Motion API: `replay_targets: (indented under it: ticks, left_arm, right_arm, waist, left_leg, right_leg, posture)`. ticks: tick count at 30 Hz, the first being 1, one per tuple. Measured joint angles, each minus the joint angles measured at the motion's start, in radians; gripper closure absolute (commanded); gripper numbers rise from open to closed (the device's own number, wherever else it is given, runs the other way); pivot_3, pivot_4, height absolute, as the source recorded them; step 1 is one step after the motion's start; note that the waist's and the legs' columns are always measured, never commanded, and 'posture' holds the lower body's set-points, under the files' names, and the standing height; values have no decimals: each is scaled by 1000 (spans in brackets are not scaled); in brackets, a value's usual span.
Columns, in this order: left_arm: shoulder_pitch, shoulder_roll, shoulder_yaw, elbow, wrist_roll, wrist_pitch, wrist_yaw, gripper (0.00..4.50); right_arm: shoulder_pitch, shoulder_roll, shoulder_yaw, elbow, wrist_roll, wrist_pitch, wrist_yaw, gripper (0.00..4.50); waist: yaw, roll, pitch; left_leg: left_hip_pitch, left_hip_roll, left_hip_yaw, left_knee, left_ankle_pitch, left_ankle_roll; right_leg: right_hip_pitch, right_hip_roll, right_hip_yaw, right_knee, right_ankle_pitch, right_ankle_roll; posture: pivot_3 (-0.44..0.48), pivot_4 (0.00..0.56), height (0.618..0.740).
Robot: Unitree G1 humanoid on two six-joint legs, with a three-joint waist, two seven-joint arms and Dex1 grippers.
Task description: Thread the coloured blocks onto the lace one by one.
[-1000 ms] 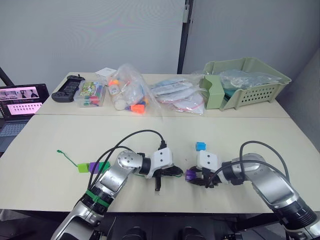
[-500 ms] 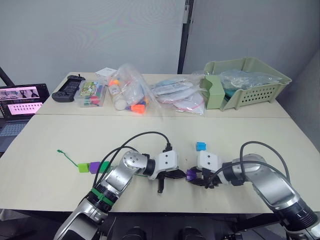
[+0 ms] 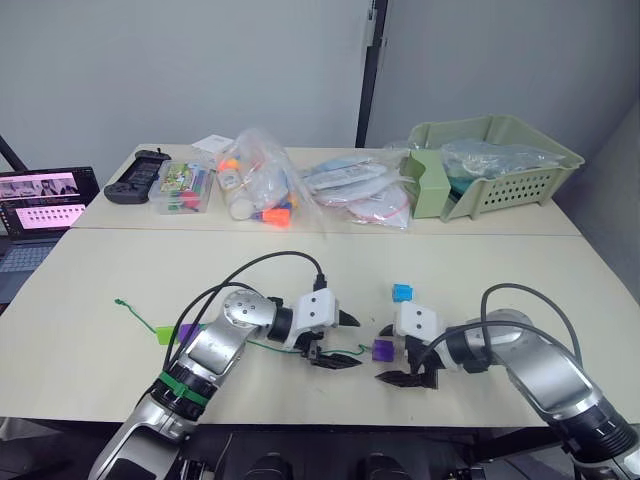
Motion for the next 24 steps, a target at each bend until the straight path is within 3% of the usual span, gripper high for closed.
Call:
replay_targets:
  ticks: [6, 11, 16, 24]
  left_arm:
    - [-71, -106, -72, 158, 96, -125, 46, 1028]
    - [-79, -123, -84, 195, 122, -169, 39, 1028]
    - [-77, -95, -69, 185, 105, -150, 9, 1028]
    - [-66, -8, 6, 115, 49, -91, -21, 1028]
  right_arm:
    - [185, -98, -151, -70, 49, 11, -15, 16]
    - [241, -103, -199, -78, 75, 8, -41, 16]
    - [236, -92, -198, -87, 77, 5, -66, 16]
    - [114, -5, -107, -72, 73, -3, -97, 16]
  waist:
    - [17, 0, 0]
    - [0, 0, 0]
    - [-5, 0, 0]
    - [-6, 0, 0]
  left_leg:
    - [-1, 0, 2, 1, 0, 0]
    - [0, 0, 2, 0, 0, 0]
    - [0, 0, 2, 0, 0, 0]
    - [0, 0, 0, 0, 0, 0]
  right_leg:
    - [0, 0, 0, -1, 0, 0]
    - [0, 1, 0, 0, 0, 0]
    - [0, 1, 0, 0, 0, 1]
    - [0, 1, 0, 0, 0, 1]
  posture:
    - [0, 150, 740]
    - [0, 150, 740]
    - [0, 150, 740]
    - [0, 150, 740]
